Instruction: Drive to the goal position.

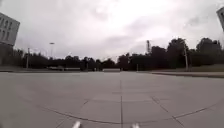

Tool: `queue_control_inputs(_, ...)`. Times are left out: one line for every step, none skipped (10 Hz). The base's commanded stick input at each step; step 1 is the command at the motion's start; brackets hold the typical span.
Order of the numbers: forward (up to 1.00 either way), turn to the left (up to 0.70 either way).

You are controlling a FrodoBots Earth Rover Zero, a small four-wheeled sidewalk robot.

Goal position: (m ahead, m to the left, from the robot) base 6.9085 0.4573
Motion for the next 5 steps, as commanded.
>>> queue_control_inputs(0.70, -0.14)
queue_control_inputs(0.70, -0.29)
queue_control_inputs(0.70, -0.31)
queue_control_inputs(0.70, -0.31)
queue_control_inputs(0.70, -0.18)
